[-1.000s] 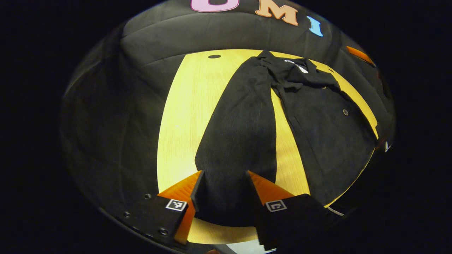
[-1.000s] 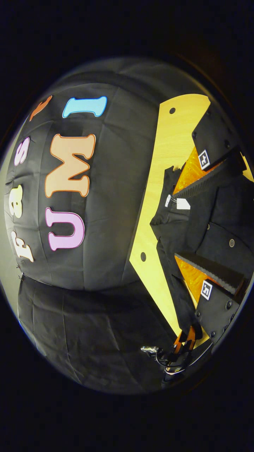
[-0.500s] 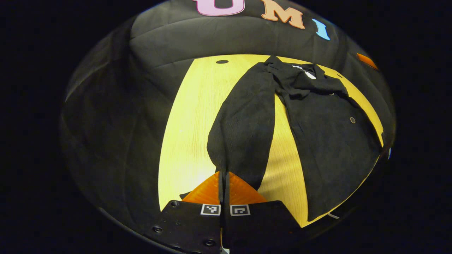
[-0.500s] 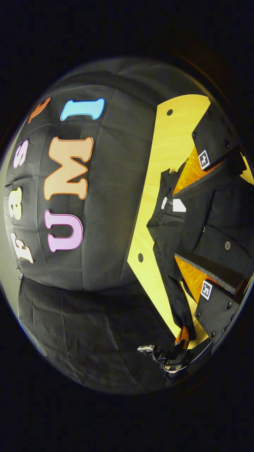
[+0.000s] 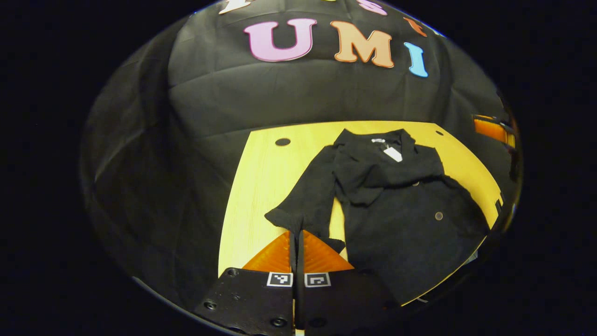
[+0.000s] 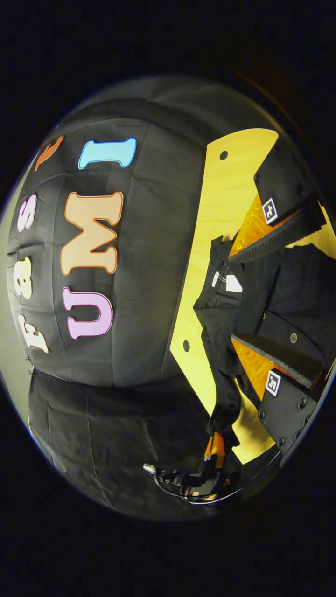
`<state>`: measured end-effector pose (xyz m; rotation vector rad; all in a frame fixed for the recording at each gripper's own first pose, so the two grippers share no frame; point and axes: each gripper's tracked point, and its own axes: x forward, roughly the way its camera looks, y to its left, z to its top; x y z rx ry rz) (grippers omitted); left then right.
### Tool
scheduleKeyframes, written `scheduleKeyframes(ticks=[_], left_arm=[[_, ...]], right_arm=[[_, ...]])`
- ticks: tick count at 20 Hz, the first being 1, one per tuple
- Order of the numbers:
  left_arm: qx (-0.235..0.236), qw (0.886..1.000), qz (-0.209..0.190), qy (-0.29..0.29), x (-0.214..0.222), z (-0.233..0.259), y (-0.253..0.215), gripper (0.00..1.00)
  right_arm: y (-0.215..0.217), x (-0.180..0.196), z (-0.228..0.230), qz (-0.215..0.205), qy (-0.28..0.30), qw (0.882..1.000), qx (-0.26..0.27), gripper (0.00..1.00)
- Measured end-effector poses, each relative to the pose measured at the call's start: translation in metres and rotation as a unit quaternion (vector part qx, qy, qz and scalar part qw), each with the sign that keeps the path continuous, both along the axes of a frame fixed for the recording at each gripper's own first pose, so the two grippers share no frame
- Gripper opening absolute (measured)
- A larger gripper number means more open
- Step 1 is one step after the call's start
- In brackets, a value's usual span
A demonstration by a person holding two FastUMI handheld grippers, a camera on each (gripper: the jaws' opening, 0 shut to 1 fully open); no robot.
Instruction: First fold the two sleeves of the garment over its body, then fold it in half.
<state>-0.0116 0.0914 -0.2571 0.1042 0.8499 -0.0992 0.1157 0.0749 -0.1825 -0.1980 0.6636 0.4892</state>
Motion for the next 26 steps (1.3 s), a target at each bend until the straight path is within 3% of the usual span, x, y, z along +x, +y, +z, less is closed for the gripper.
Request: scheduleKeyframes(ticks=[10, 17, 26], left_arm=[[-0.004, 0.993, -0.112, -0.034, 0.076, 0.032, -0.128, 0.0], [-0.036, 0.989, -0.139, -0.048, 0.122, 0.034, -0.206, 0.0], [-0.035, 0.971, -0.238, -0.009, 0.153, -0.003, -0.325, 0.0]], right_arm=[[-0.071, -0.003, 0.012, -0.051, -0.009, 0.998, 0.023, 0.97], [-0.12, -0.004, 0.01, -0.095, 0.001, 0.995, 0.044, 0.97], [-0.198, -0.007, 0.008, -0.148, 0.005, 0.988, 0.041, 0.97]])
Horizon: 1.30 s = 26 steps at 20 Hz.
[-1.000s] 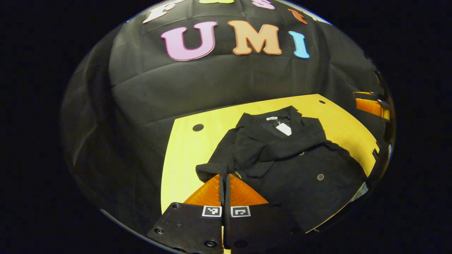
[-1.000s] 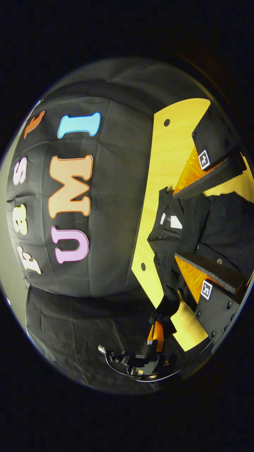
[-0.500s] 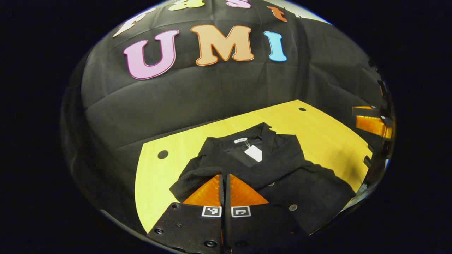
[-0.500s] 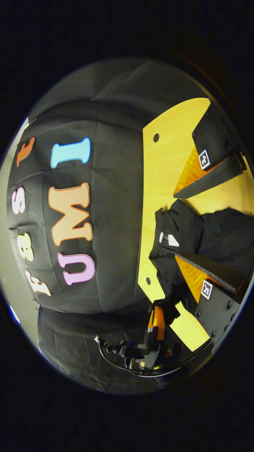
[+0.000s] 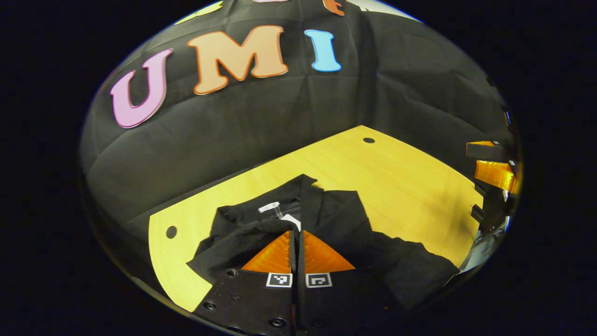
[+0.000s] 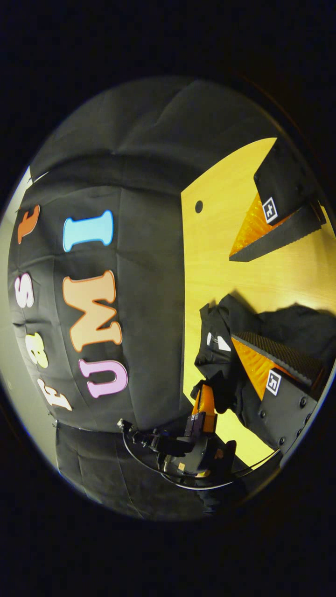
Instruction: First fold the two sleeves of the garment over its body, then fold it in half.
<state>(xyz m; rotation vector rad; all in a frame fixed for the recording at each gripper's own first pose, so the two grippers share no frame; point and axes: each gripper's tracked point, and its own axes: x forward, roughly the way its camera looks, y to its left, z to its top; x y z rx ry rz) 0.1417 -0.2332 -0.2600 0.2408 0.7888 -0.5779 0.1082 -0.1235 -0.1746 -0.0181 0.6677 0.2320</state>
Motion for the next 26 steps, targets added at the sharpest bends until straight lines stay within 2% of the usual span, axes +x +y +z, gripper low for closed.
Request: scheduleKeyframes(ticks=[1, 2, 4, 8, 9, 11, 14, 15, 16, 17, 20, 21, 23, 25, 26], left_arm=[[0.003, 1.0, -0.007, 0.008, -0.004, -0.006, -0.008, 0.0], [0.006, 1.0, -0.016, 0.015, -0.004, -0.012, -0.018, 0.0], [0.016, 0.999, -0.026, 0.03, -0.002, -0.028, -0.035, 0.0], [0.039, 0.997, -0.027, 0.055, 0.006, -0.057, -0.052, 0.0], [0.042, 0.997, -0.028, 0.06, 0.006, -0.063, -0.057, 0.0], [0.048, 0.996, -0.031, 0.062, 0.006, -0.066, -0.062, 0.0], [0.06, 0.996, -0.043, 0.053, 0.009, -0.067, -0.071, 0.0], [0.071, 0.996, -0.044, 0.041, 0.014, -0.066, -0.073, 0.0], [0.081, 0.996, -0.039, 0.017, 0.022, -0.06, -0.075, 0.0], [0.067, 0.997, -0.047, 0.004, 0.023, -0.051, -0.086, 0.0], [0.018, 0.997, -0.05, -0.062, 0.033, -0.022, -0.11, 1.0], [0.011, 0.996, -0.048, -0.079, 0.041, -0.014, -0.123, 0.93], [0.006, 0.995, -0.046, -0.093, 0.04, -0.003, -0.124, 0.93], [0.0, 0.995, -0.039, -0.095, 0.034, 0.005, -0.12, 0.94], [-0.003, 0.995, -0.032, -0.099, 0.033, 0.009, -0.116, 0.94]], right_arm=[[-0.011, -0.001, 0.0, -0.01, 0.001, 1.0, 0.0, 0.94], [-0.022, -0.002, -0.001, -0.019, 0.002, 1.0, 0.0, 0.98], [-0.043, -0.008, -0.002, -0.037, 0.007, 0.999, -0.002, 0.97], [-0.08, -0.012, -0.003, -0.074, 0.008, 0.997, -0.001, 0.97], [-0.086, -0.014, -0.005, -0.083, 0.01, 0.997, 0.002, 0.94], [-0.095, -0.015, -0.008, -0.097, 0.016, 0.995, 0.011, 0.98], [-0.102, -0.015, -0.015, -0.105, 0.02, 0.994, 0.018, 0.98], [-0.102, -0.013, -0.015, -0.103, 0.021, 0.994, 0.016, 0.94], [-0.1, -0.012, -0.017, -0.101, 0.022, 0.995, 0.015, 0.98], [-0.101, -0.011, -0.019, -0.1, 0.023, 0.995, 0.011, 0.98], [-0.103, -0.012, -0.021, -0.097, 0.022, 0.995, 0.005, 0.98], [-0.104, -0.013, -0.021, -0.097, 0.021, 0.995, 0.005, 0.94], [-0.105, -0.011, -0.019, -0.096, 0.02, 0.995, 0.007, 0.98], [-0.112, -0.009, -0.021, -0.094, 0.019, 0.995, 0.012, 0.94], [-0.112, -0.009, -0.021, -0.092, 0.019, 0.996, 0.014, 0.98]])
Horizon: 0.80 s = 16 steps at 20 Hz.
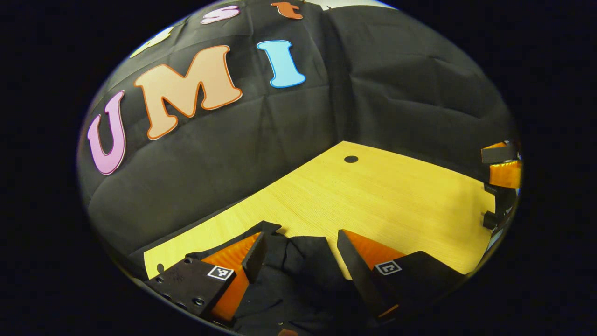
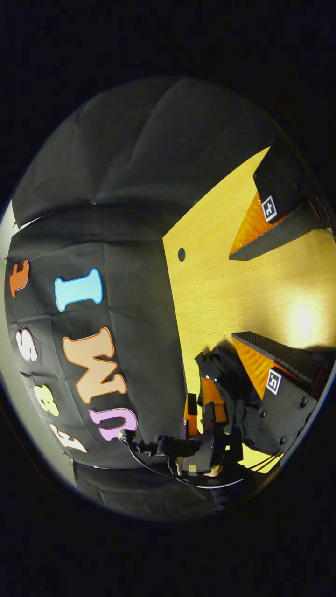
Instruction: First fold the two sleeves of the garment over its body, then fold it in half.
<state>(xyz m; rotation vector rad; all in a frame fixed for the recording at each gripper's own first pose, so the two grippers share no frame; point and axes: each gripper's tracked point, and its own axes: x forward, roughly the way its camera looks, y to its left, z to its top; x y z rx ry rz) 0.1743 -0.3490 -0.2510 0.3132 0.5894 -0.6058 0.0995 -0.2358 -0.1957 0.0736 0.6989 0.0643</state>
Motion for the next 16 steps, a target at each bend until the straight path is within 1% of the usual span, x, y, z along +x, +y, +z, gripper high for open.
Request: scheduleKeyframes(ticks=[2, 3, 6, 8, 9, 10, 14, 15, 16], left_arm=[[-0.005, 1.0, 0.018, -0.002, -0.003, 0.008, 0.014, 0.94], [-0.007, 0.999, 0.034, -0.006, -0.005, 0.017, 0.023, 0.94], [-0.035, 0.995, 0.083, -0.032, -0.015, 0.053, 0.051, 0.94], [-0.038, 0.991, 0.12, -0.051, -0.027, 0.073, 0.079, 0.94], [-0.036, 0.988, 0.138, -0.059, -0.034, 0.083, 0.095, 0.94], [-0.036, 0.985, 0.157, -0.067, -0.043, 0.091, 0.111, 0.94], [-0.028, 0.975, 0.206, -0.072, -0.096, 0.103, 0.174, 0.95], [-0.025, 0.974, 0.214, -0.074, -0.112, 0.103, 0.19, 0.95], [-0.022, 0.973, 0.221, -0.068, -0.128, 0.099, 0.203, 0.94]], right_arm=[[0.006, 0.002, 0.002, 0.011, -0.002, 1.0, 0.005, 0.98], [0.01, 0.003, 0.0, 0.02, -0.003, 1.0, 0.005, 0.98], [0.02, 0.004, 0.002, 0.06, -0.008, 0.998, -0.011, 0.98], [0.033, 0.002, 0.007, 0.092, -0.016, 0.996, -0.015, 0.98], [0.041, 0.001, 0.009, 0.105, -0.021, 0.994, -0.016, 0.94], [0.049, -0.002, 0.01, 0.116, -0.025, 0.993, -0.015, 0.98], [0.09, -0.027, 0.014, 0.142, -0.039, 0.989, -0.007, 0.98], [0.099, -0.036, 0.01, 0.143, -0.039, 0.989, -0.011, 0.94], [0.108, -0.047, 0.009, 0.144, -0.036, 0.989, -0.01, 0.98]])
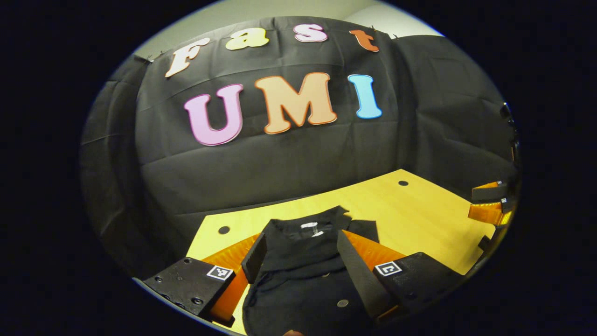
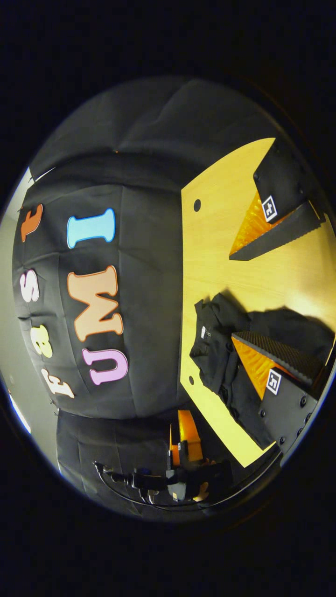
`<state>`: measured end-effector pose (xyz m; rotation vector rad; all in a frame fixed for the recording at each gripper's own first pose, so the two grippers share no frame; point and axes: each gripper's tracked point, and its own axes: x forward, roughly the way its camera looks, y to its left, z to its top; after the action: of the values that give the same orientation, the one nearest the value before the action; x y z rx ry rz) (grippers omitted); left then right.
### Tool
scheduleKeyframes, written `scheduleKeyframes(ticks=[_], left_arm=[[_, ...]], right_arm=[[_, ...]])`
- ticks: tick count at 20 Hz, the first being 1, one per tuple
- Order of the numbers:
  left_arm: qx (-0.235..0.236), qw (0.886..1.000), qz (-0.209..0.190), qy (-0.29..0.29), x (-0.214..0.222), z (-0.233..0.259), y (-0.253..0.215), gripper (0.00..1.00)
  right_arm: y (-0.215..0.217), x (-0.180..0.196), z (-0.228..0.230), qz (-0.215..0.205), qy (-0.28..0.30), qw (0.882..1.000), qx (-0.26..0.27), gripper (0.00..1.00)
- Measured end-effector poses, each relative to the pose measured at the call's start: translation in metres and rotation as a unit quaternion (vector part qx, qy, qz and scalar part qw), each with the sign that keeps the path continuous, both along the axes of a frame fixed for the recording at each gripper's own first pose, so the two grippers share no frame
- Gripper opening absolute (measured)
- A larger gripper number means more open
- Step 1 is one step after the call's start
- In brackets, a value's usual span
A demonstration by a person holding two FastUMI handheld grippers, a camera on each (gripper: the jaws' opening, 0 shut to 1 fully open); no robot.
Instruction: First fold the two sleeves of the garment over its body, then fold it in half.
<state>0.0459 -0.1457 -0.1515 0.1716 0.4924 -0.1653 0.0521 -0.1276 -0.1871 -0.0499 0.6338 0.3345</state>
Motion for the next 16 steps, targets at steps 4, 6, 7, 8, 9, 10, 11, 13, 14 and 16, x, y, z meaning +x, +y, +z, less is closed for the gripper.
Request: scheduleKeyframes(ticks=[4, 6, 7, 8, 9, 10, 11, 13, 14, 16], left_arm=[[-0.002, 0.999, 0.031, 0.028, -0.071, -0.019, 0.052, 0.94], [-0.007, 0.998, 0.047, 0.045, -0.103, -0.033, 0.074, 0.94], [-0.008, 0.997, 0.053, 0.055, -0.117, -0.042, 0.083, 0.94], [-0.008, 0.996, 0.058, 0.064, -0.13, -0.049, 0.091, 0.94], [-0.008, 0.995, 0.062, 0.073, -0.141, -0.057, 0.098, 0.94], [-0.008, 0.994, 0.066, 0.084, -0.152, -0.067, 0.105, 0.94], [-0.008, 0.993, 0.07, 0.093, -0.161, -0.077, 0.11, 0.94], [-0.011, 0.99, 0.079, 0.116, -0.177, -0.098, 0.117, 0.94], [-0.014, 0.988, 0.083, 0.13, -0.186, -0.11, 0.12, 0.95], [-0.016, 0.983, 0.091, 0.157, -0.202, -0.133, 0.126, 0.95]], right_arm=[[0.035, -0.053, -0.014, 0.016, 0.019, 1.0, -0.004, 0.98], [0.045, -0.078, -0.022, 0.017, 0.026, 0.999, -0.011, 0.98], [0.049, -0.088, -0.025, 0.016, 0.029, 0.999, -0.014, 0.98], [0.051, -0.098, -0.03, 0.014, 0.033, 0.999, -0.018, 0.98], [0.05, -0.107, -0.037, 0.011, 0.038, 0.999, -0.022, 0.98], [0.05, -0.115, -0.044, 0.008, 0.045, 0.999, -0.027, 0.98], [0.049, -0.122, -0.053, 0.004, 0.054, 0.998, -0.031, 0.98], [0.043, -0.134, -0.072, -0.007, 0.071, 0.997, -0.041, 0.98], [0.04, -0.139, -0.081, -0.014, 0.081, 0.995, -0.047, 0.98], [0.032, -0.148, -0.1, -0.027, 0.099, 0.993, -0.061, 0.98]])
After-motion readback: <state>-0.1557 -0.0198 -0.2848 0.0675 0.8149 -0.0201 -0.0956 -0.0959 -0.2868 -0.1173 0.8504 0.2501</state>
